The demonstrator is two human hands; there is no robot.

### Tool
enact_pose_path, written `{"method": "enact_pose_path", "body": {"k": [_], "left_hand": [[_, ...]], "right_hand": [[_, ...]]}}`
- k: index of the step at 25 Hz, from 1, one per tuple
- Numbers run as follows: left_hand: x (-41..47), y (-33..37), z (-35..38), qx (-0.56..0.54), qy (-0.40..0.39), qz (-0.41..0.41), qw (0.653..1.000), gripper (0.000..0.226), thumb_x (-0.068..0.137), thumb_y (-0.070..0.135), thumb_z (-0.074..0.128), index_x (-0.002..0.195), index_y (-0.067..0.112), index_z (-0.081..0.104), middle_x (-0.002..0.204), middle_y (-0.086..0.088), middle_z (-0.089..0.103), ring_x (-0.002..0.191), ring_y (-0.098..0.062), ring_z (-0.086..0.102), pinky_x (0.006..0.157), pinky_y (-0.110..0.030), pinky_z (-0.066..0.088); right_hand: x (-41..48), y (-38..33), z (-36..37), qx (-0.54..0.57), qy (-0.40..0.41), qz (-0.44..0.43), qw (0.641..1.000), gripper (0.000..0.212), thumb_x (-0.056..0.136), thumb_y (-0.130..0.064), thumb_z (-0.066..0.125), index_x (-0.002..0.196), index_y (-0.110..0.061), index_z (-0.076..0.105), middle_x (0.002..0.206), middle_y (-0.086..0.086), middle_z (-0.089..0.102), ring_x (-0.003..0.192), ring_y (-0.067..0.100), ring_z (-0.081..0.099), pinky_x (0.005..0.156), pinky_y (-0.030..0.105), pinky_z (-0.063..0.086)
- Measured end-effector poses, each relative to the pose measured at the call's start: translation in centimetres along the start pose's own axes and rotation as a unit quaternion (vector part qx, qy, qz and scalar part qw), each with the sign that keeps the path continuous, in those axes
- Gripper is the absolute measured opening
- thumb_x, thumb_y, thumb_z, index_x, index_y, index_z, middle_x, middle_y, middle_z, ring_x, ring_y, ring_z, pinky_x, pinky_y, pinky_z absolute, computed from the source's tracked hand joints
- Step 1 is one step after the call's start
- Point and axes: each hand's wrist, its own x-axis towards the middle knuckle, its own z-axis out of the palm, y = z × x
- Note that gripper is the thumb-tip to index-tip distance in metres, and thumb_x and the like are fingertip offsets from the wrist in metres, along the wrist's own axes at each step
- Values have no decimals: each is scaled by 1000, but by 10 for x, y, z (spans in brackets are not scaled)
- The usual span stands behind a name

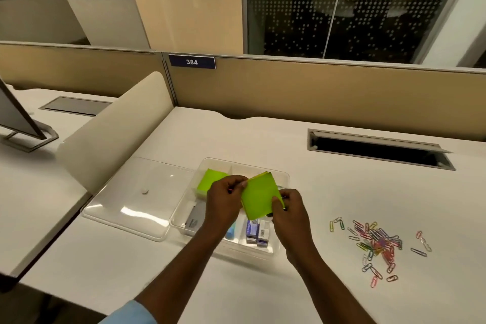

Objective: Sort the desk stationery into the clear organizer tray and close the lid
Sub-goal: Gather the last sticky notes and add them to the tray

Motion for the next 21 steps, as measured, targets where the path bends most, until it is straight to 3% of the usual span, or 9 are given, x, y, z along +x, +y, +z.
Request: {"method": "enact_pose_path", "body": {"k": [4, 7, 11, 16, 19, 21], "left_hand": [[33, -11, -38, 42, -20, 17, 999, 13, 88, 13, 62, 95, 10, 73, 86, -5, 71, 77, -17, 61, 73, -36, 52], [51, -19, -54, -33, -3, -29, 999, 16, 85, 19, 67, 99, 11, 68, 85, -9, 70, 75, -18, 63, 64, -33, 56], [82, -36, -74, -92, -16, -113, 989, 13, 81, 3, 68, 93, 3, 67, 78, -11, 66, 73, -23, 63, 57, -28, 58], [128, -64, -89, -30, -9, -105, 994, 12, 82, 0, 63, 92, -1, 70, 86, -15, 66, 74, -28, 61, 47, -24, 56], [150, -85, -90, 40, -18, -104, 994, 14, 81, 4, 65, 92, 0, 72, 93, -19, 71, 84, -33, 66, 74, -42, 59], [160, -98, -90, 91, -28, -106, 990, 17, 80, 8, 67, 95, 1, 72, 96, -18, 71, 92, -35, 66, 86, -46, 54]], "right_hand": [[6, 0, 42, 11, -26, 26, 999, 19, 98, -15, 42, 111, -22, 55, 88, 3, 66, 64, 11, 63, 59, 22, 48], [17, 1, 68, 39, -12, 58, 997, 15, 98, -13, 45, 103, -14, 59, 84, 7, 67, 56, 10, 63, 58, 25, 52], [39, -6, 104, 104, -1, 99, 990, 13, 94, -8, 50, 90, -13, 61, 87, 14, 70, 61, 20, 71, 62, 29, 59], [65, -7, 144, -47, 14, 77, 996, 13, 82, -9, 59, 70, -7, 63, 70, 13, 64, 60, 25, 68, 60, 32, 54], [83, -1, 163, -121, 24, 72, 990, 22, 80, -10, 62, 58, -11, 59, 64, 11, 61, 65, 28, 61, 67, 39, 54], [95, 5, 174, -151, 22, 79, 985, 13, 82, -14, 65, 70, -9, 67, 75, 13, 69, 74, 28, 65, 71, 37, 53]]}}
